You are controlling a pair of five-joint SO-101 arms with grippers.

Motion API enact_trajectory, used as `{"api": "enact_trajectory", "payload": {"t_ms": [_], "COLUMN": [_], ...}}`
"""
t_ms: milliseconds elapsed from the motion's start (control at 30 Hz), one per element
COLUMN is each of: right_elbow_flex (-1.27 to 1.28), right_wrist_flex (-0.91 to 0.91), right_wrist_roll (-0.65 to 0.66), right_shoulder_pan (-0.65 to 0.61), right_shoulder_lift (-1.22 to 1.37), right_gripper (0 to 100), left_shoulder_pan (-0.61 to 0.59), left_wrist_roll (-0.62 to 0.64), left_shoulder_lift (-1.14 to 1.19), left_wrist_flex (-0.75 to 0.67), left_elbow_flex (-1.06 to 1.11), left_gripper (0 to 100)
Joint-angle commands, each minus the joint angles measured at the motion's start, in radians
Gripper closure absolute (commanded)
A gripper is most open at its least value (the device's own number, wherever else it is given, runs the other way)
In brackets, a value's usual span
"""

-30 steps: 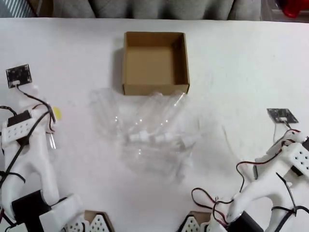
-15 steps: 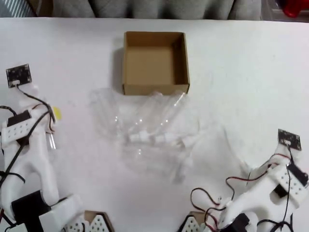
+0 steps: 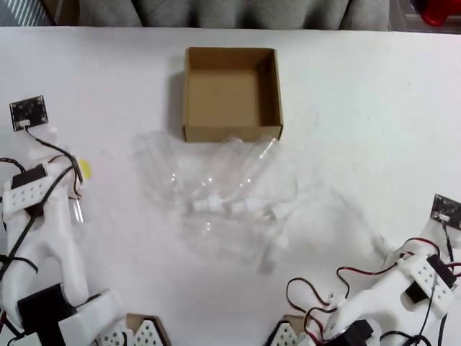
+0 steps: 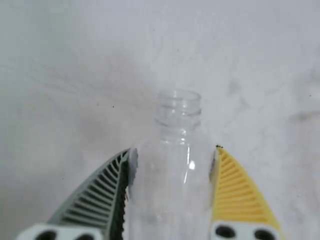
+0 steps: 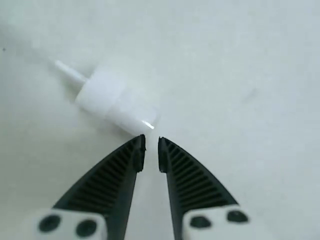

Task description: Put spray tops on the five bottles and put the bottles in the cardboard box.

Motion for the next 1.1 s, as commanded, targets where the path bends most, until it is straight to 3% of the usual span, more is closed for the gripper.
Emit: {"api": "enact_trajectory", "payload": {"t_ms": [0,167,333,467,600,700,1067], "right_elbow_flex": [-0.055,-0.112,-0.299,-0.393,-0.404,-0.402,-0.381], "right_wrist_flex": [-0.067,-0.076,0.191,0.348,0.346,0.346,0.274], "right_wrist_roll": [-0.012,-0.015,-0.146,-0.451,-0.802,-0.967,-1.212], "right_shoulder_pan": [-0.019,-0.038,-0.038,-0.047,-0.048,-0.096,-0.226], "right_shoulder_lift": [-0.012,0.056,0.101,0.096,0.097,0.104,0.113], "right_gripper": [98.3,98.3,98.3,91.5,82.5,79.3,74.3], "left_shoulder_pan": [0.015,0.015,0.015,0.015,0.015,0.016,0.019], "left_wrist_roll": [-0.014,-0.014,-0.014,-0.014,-0.014,-0.014,-0.014], "left_shoulder_lift": [-0.007,-0.007,-0.005,-0.005,-0.005,-0.005,-0.005], "left_wrist_flex": [-0.018,-0.018,-0.021,-0.021,-0.021,-0.021,-0.023], "left_elbow_flex": [-0.006,-0.006,-0.006,-0.006,-0.006,-0.006,-0.005], "left_gripper": [98,98,98,98,98,98,98]}}
